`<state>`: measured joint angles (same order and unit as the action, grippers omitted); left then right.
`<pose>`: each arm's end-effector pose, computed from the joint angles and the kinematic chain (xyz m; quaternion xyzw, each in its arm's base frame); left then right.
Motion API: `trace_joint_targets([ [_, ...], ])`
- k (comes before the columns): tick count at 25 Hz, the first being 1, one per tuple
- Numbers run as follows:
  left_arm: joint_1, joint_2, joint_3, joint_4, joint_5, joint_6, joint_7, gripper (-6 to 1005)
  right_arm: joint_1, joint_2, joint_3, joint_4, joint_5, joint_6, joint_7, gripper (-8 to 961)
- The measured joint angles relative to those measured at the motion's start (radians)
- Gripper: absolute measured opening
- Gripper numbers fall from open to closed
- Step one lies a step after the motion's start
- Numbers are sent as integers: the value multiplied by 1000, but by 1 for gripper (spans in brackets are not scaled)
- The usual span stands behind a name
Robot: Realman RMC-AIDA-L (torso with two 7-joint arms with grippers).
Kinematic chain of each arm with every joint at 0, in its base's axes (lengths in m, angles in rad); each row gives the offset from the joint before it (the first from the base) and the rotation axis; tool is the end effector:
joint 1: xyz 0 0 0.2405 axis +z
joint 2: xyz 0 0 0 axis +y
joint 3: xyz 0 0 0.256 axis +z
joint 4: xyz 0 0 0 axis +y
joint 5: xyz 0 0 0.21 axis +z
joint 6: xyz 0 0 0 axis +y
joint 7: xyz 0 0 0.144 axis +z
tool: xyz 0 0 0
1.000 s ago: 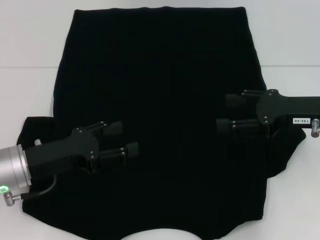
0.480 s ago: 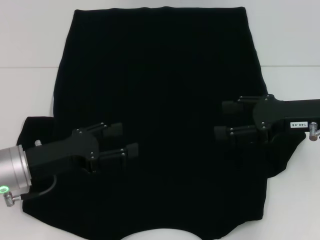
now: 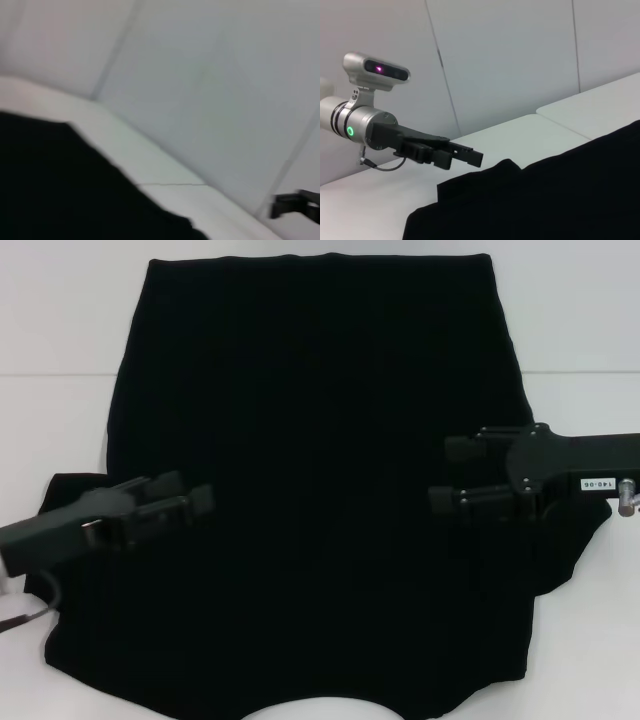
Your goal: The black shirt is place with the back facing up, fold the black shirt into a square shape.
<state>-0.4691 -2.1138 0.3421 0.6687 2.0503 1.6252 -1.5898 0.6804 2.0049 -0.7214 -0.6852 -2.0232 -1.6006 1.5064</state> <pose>-0.2947 0.3117 0.0275 -0.8401 -0.3789 -0.3436 0.1806 0.2180 0.3707 0.0270 -0.9561 0.1738 0.2158 0.0957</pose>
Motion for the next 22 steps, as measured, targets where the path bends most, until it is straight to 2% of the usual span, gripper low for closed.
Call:
trace_joint_targets([
  [6,47,1,-53,110,97,-96,-223,829,11,0,0,-1,1,4,0,882],
  [9,70,4,-108,151,133,-113,-290,830,14,0,1,-1,1,5,0,882],
  [13,101,6,-140,211,176,-127,-356,830,17,0,2,-1,4,5,0,882],
  [22,99,12,-147,248,325,-202,-485,829,23,0,4,0,6,9,9,882],
])
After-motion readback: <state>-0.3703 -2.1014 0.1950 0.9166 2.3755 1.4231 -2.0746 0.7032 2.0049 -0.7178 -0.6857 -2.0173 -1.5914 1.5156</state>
